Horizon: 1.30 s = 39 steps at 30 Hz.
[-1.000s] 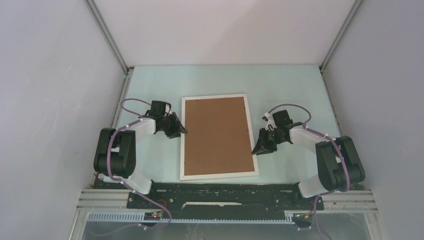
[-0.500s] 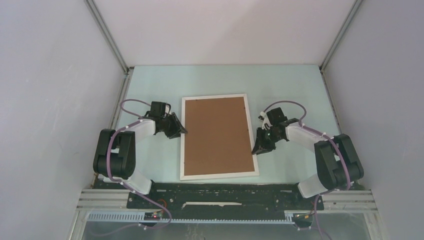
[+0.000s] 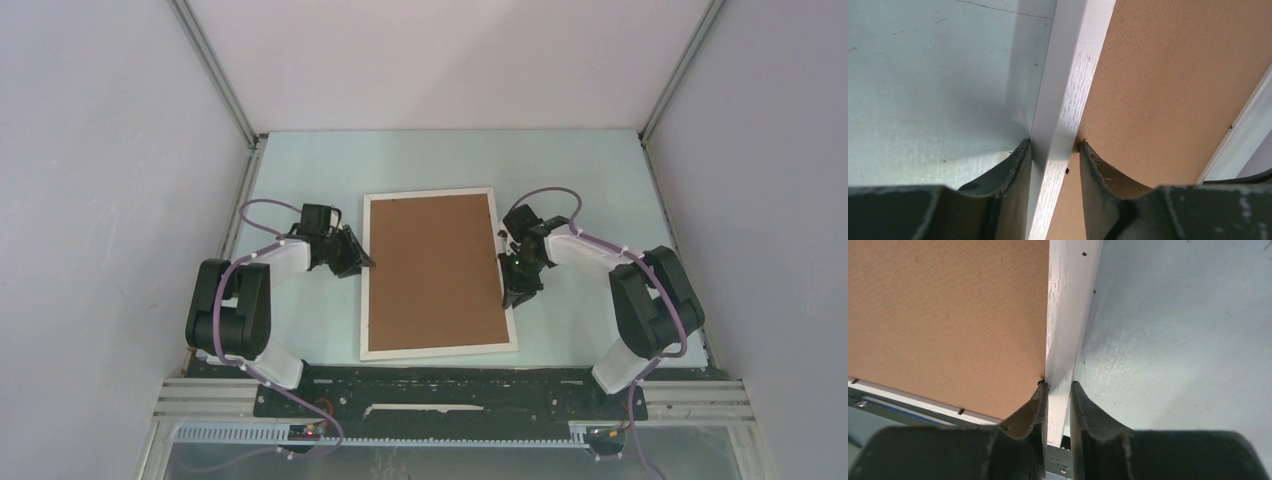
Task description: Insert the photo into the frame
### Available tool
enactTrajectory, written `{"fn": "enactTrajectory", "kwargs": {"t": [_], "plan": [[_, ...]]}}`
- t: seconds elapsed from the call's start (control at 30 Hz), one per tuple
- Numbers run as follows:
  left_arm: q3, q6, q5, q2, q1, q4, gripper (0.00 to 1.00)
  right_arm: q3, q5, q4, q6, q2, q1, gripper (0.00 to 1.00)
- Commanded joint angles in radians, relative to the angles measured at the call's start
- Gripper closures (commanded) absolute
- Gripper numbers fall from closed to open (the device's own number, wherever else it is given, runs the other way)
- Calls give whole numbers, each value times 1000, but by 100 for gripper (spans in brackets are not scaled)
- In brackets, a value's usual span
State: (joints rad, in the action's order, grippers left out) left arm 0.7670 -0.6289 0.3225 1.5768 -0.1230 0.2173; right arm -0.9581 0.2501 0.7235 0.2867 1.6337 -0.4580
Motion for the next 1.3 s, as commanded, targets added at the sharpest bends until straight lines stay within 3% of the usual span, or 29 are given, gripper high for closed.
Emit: {"fn": "enactTrajectory", "kwargs": {"t": [0.0,0.3,0.47,0.73,0.87,1.03,1.17,1.27], "plan": [[-45,-8,25,8,-26,6,73,-1,-128,-118,11,137,-100,78],[-56,0,41,-10,-26,-11,73,-251,-381,116,32,350,-214,79],[-37,-3,55,-2,-28,-13,73,-428,-453,236,11,484,-258,84],[-51,-16,57,-31,-29,-24,73,-589,-478,317,25,662,-315,82],[-51,-22,62,-50,-29,-19,72,-547,-443,252,27,515,-270,74],[-8,10,35,-91,-21,24,64,-404,-279,126,16,148,-174,55],[30,75,-3,-174,-14,108,39,-255,-92,13,6,-59,-80,42],[-21,102,-80,-238,-8,141,17,-196,-29,-30,18,-29,-26,43]]}}
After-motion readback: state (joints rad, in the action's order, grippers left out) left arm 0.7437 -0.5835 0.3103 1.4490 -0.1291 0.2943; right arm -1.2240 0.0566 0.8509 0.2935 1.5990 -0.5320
